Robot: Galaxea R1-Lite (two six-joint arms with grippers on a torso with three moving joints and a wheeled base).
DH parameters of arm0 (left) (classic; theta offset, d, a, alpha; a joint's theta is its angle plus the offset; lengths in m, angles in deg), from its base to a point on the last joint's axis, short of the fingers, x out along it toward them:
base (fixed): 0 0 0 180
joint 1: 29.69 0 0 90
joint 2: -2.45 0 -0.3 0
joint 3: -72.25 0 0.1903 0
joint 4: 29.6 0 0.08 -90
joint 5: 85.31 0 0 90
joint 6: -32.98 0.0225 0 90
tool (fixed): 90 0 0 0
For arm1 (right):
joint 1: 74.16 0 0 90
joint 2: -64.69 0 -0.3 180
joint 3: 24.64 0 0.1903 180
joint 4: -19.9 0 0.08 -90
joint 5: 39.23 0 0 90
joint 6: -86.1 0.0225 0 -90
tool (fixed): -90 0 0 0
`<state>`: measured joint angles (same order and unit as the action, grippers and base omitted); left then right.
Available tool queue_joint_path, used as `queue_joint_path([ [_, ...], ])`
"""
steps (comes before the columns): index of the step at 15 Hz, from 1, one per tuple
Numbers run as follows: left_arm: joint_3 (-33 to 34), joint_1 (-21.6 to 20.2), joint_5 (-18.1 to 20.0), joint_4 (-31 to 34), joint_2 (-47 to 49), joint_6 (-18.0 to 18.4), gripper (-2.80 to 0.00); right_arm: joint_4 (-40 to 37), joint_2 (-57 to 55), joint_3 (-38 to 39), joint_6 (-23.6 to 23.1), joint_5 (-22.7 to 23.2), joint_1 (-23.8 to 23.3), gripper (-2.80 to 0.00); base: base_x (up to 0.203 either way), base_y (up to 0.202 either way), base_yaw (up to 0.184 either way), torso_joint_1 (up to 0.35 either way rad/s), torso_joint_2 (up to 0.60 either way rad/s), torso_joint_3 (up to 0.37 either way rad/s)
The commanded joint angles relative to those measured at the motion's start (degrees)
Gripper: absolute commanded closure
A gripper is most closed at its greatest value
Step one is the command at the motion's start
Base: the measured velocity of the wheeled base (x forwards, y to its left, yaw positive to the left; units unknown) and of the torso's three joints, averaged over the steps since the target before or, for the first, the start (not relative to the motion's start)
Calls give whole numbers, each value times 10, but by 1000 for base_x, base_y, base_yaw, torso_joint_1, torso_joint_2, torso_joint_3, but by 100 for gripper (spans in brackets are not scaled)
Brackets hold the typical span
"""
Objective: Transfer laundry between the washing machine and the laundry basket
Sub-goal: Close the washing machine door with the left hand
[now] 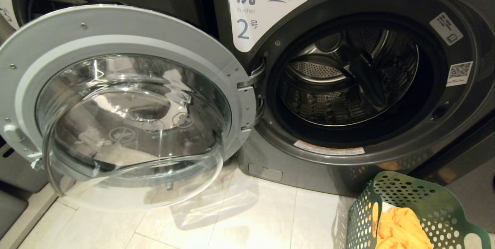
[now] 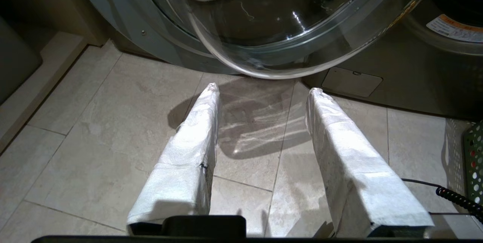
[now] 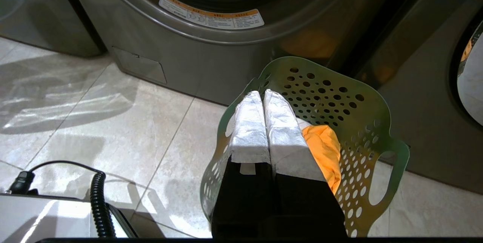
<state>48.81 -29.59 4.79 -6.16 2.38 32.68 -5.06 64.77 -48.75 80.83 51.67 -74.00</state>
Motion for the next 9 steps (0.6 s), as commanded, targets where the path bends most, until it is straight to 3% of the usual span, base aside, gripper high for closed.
queue_joint_path([
  [1, 1, 0, 0, 0, 1, 0, 0, 0, -1, 0, 0, 0, 0, 0, 0, 0, 0, 1, 7, 207],
  [9, 0, 0, 0, -1, 1, 0, 0, 2, -1, 3, -4, -2, 0, 0, 0, 0, 0, 5, 4, 204],
])
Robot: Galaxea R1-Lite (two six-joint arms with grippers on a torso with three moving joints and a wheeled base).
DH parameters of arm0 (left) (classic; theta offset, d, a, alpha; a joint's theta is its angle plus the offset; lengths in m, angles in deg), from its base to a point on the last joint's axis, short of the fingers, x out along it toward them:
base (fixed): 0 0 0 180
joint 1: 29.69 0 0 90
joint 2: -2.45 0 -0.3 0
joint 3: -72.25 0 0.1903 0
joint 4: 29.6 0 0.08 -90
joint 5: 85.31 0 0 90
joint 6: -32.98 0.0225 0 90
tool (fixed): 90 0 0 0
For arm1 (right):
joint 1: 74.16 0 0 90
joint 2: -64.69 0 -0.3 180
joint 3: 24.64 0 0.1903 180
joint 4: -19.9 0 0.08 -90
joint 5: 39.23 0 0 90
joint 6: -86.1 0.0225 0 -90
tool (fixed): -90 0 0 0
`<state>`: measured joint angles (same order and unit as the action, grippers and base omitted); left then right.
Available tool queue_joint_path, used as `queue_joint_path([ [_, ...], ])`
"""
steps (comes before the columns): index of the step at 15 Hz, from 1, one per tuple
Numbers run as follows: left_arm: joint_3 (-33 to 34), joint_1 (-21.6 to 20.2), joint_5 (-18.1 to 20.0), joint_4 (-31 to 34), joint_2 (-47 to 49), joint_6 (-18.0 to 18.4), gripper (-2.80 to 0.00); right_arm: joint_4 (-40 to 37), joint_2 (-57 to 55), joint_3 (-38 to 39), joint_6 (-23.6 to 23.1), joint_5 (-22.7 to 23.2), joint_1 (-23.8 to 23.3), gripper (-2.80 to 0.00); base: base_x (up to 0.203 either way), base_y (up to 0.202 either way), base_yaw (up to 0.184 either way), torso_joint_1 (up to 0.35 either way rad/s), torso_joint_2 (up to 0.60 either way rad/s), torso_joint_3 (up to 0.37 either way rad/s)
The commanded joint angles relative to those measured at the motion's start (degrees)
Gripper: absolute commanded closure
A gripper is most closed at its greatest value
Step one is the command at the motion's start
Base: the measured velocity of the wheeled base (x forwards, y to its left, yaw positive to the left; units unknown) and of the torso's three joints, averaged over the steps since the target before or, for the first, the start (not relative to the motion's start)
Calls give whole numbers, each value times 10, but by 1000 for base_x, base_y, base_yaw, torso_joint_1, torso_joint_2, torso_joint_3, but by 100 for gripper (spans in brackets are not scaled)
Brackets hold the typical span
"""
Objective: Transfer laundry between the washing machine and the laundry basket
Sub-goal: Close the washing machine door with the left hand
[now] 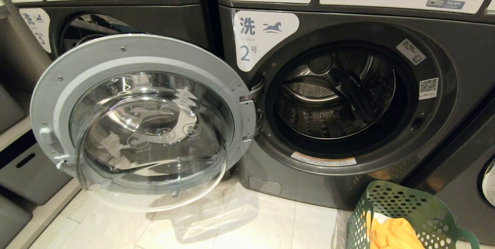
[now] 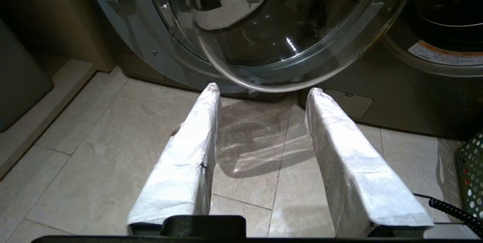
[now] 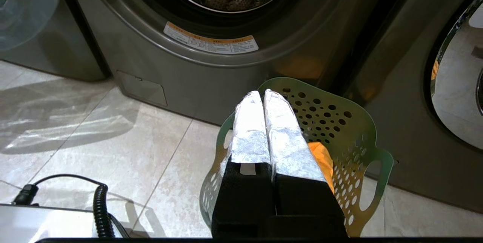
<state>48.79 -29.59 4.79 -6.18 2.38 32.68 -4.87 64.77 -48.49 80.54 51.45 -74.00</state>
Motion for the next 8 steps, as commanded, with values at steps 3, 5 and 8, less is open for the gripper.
queue_joint_path([
  [3, 0, 0, 0, 0, 1, 0, 0, 13, -1, 4, -1, 0, 0, 0, 0, 0, 0, 5, 1, 201],
  [5, 0, 0, 0, 0, 1, 0, 0, 13, -1, 5, 0, -3, 0, 0, 0, 0, 0, 0, 2, 170],
  [8, 0, 0, 0, 0, 1, 0, 0, 13, -1, 5, 0, -4, 0, 0, 0, 0, 0, 1, 3, 38],
])
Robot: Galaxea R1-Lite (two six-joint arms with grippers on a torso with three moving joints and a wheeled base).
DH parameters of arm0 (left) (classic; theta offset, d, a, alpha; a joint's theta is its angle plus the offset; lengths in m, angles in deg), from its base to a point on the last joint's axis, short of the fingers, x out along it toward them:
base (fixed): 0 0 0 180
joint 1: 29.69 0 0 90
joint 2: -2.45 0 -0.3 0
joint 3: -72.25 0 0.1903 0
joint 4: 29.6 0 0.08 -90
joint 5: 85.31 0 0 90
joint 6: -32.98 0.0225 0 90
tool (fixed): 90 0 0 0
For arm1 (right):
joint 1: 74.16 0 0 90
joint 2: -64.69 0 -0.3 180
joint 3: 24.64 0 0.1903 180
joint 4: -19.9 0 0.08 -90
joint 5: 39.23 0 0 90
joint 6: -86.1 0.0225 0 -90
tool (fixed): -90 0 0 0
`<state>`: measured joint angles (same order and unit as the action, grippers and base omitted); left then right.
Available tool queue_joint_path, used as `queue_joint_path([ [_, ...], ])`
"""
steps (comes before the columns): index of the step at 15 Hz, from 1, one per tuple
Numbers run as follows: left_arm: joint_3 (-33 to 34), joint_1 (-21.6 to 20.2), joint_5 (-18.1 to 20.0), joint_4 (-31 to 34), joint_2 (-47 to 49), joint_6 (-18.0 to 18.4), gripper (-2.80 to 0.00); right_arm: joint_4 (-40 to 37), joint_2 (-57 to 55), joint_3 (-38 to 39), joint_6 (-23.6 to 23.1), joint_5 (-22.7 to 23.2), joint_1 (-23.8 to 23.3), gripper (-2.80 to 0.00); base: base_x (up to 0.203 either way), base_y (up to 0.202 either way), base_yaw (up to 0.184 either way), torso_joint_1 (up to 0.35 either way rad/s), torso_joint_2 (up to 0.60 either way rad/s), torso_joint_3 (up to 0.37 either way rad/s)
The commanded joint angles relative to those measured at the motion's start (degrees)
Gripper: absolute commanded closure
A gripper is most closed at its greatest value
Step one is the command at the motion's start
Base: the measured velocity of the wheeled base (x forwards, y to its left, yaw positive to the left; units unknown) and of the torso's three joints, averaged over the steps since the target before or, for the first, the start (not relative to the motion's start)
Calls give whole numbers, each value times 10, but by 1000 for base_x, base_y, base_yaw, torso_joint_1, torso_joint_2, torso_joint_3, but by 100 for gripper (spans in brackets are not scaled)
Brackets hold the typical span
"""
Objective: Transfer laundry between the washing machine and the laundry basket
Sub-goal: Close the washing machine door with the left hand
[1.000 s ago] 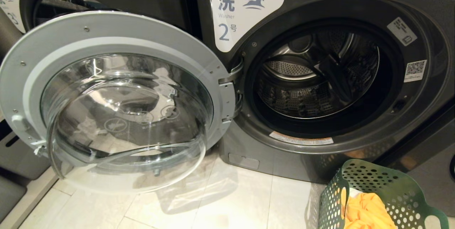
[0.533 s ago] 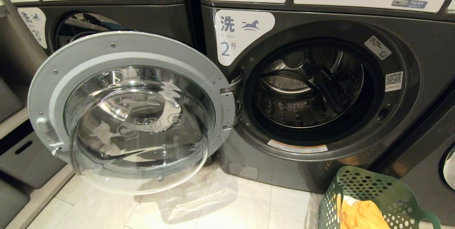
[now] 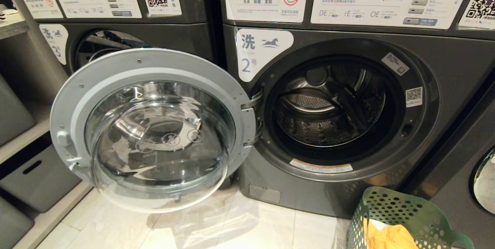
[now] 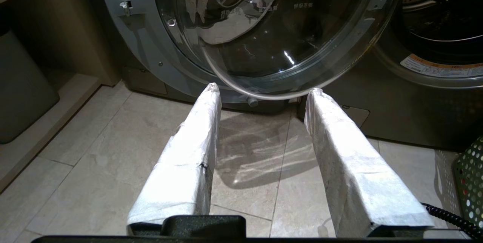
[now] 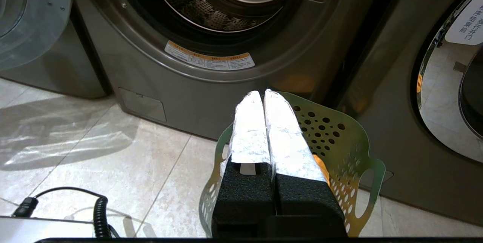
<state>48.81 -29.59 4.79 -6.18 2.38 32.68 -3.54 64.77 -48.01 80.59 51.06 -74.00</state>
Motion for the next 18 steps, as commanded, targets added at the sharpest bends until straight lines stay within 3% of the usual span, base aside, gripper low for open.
queue_joint_path([
  [1, 0, 0, 0, 0, 1, 0, 0, 0, -1, 0, 0, 0, 0, 0, 0, 0, 0, 0, 0, 0],
  [7, 1, 0, 0, 0, 1, 0, 0, 0, -1, 0, 1, 2, 0, 0, 0, 0, 0, 0, 0, 0],
  [13, 0, 0, 0, 0, 1, 0, 0, 0, -1, 0, 2, 1, 0, 0, 0, 6, -144, 1, 2, 5],
  [18, 0, 0, 0, 0, 1, 0, 0, 0, -1, 0, 2, 1, 0, 0, 0, 0, 0, 0, 0, 0],
])
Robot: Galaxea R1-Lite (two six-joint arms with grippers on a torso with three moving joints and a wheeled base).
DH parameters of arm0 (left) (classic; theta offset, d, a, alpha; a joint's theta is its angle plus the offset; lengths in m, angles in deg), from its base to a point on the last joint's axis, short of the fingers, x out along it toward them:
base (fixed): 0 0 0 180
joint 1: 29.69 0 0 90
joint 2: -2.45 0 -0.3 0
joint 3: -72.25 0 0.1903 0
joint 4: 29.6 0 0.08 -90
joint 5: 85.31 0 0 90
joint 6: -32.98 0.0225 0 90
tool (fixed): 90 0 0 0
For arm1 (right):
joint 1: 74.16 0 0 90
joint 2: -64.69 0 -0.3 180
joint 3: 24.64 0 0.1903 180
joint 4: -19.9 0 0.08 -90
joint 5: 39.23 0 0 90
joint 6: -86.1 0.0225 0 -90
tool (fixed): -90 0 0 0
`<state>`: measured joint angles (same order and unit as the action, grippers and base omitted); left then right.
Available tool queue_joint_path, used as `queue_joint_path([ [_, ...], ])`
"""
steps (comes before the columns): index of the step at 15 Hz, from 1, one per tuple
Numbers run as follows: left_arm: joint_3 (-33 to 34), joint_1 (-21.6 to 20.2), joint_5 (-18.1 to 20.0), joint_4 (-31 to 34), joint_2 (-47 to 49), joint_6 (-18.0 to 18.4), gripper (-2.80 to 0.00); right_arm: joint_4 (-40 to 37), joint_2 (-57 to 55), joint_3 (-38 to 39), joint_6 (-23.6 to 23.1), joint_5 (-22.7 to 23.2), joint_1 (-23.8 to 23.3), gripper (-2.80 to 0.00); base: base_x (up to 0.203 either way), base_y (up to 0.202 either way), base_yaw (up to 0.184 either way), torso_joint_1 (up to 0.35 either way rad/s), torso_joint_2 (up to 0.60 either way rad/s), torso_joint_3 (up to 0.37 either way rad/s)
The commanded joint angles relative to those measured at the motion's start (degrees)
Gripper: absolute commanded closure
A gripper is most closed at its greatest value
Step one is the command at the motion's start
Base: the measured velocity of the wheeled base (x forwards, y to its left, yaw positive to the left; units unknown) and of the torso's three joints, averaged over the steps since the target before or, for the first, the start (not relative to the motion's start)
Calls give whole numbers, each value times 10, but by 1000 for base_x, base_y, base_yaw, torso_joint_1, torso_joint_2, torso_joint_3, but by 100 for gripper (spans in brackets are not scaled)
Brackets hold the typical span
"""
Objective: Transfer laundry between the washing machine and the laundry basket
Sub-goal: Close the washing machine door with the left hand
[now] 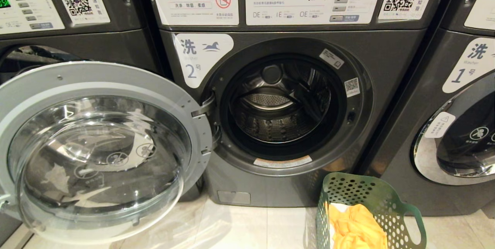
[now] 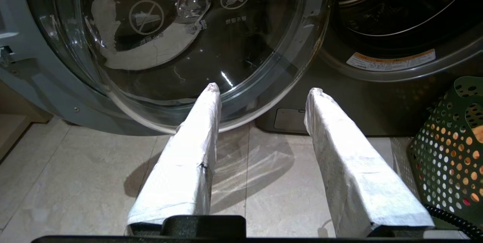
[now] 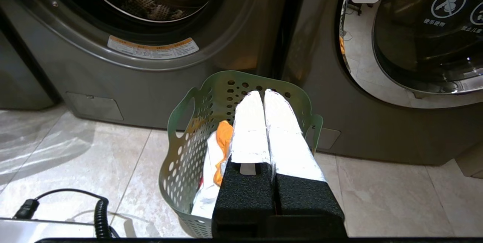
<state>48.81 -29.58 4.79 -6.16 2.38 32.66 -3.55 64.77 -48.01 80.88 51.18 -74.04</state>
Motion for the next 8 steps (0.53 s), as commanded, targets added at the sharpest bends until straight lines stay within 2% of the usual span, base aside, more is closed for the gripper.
queue_joint_path([
  [1, 1, 0, 0, 0, 1, 0, 0, 0, -1, 0, -1, 0, 1, 0, 0, 0, 0, 0, 0, 0],
  [2, 0, 0, 0, -1, 1, 0, 0, 0, -1, 0, -1, 0, 1, 0, 0, 0, 0, 0, 0, 0],
  [3, 0, 0, 0, 0, 1, 0, 0, 0, -1, 0, -1, 0, 1, 0, -131, 0, -1, 12, -1, 2],
  [8, 0, 0, 0, 0, 1, 0, 0, 0, -1, 0, -1, 0, 1, 0, -194, 0, 0, 3, 3, 4],
])
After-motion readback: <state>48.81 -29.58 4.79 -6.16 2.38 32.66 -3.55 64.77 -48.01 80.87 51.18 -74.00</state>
